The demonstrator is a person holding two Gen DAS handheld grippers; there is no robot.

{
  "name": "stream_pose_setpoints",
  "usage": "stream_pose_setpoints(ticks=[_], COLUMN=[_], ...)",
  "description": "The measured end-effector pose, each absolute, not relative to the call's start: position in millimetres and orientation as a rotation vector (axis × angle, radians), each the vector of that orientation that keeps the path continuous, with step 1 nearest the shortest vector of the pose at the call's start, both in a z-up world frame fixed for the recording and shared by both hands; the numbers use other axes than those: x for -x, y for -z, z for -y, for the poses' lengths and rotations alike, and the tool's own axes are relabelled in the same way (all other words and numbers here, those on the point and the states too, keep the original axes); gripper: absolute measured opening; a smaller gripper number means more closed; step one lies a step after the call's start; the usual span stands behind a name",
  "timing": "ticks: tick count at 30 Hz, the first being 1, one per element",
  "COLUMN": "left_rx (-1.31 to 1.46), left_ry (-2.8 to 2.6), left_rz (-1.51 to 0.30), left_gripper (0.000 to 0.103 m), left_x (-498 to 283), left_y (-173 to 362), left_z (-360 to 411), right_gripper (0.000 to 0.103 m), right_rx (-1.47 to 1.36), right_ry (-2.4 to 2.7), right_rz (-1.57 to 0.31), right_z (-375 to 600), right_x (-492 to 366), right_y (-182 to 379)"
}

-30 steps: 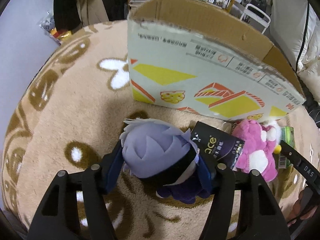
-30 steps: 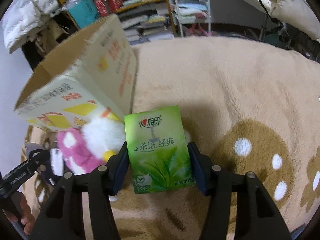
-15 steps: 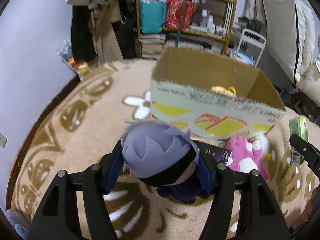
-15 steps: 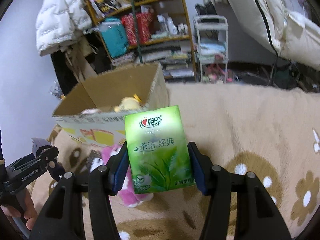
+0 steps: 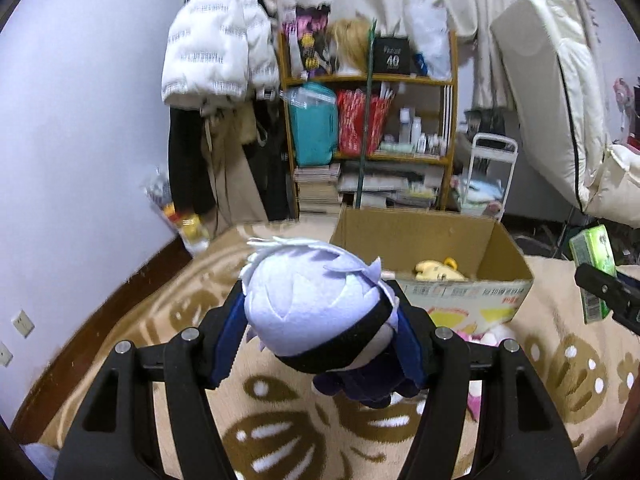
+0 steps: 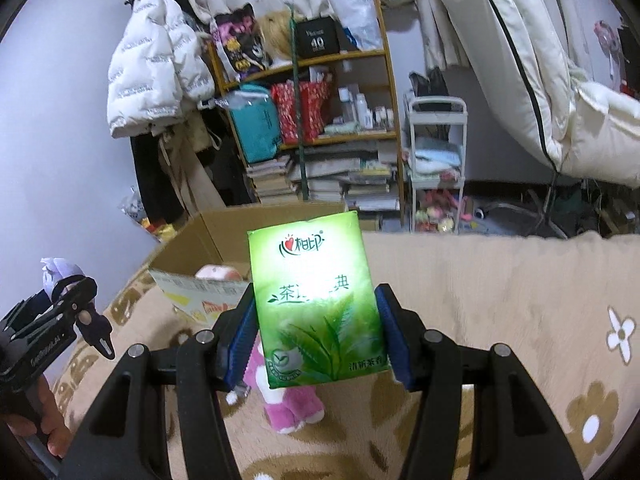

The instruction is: Organize soft objects

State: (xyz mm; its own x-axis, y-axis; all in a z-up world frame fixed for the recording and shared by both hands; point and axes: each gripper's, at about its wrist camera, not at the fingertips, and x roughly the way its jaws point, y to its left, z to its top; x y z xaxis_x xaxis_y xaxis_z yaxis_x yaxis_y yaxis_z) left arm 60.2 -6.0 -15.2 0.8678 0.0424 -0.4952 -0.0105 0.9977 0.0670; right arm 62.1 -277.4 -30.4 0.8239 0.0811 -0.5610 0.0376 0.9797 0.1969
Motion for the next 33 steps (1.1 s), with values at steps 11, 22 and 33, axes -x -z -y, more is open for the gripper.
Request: stream_pose_setpoints(ticks=[11,22,33], left_rx=[-0.092,-0.133,-0.149], left_ry=[0.022,0.056,0.087], left_rz=[-0.397,-0.332,-0.3], left_gripper=[0.065,0.065,0.065], left_x=[-66,-97,-124], left_y=[-11,-42,-46], left_z=[25,40,61], right_gripper=[0.06,0.06,0.06], right_rx=[-0.204,-0.118,-0.116], right_ry=[-0.058,-0.072,-0.085], right_rz=[-0.498,-0.414,-0.435], right_z=[275,253,249], right_x=[-80,-99,-121], right_y=[3,-19,-7])
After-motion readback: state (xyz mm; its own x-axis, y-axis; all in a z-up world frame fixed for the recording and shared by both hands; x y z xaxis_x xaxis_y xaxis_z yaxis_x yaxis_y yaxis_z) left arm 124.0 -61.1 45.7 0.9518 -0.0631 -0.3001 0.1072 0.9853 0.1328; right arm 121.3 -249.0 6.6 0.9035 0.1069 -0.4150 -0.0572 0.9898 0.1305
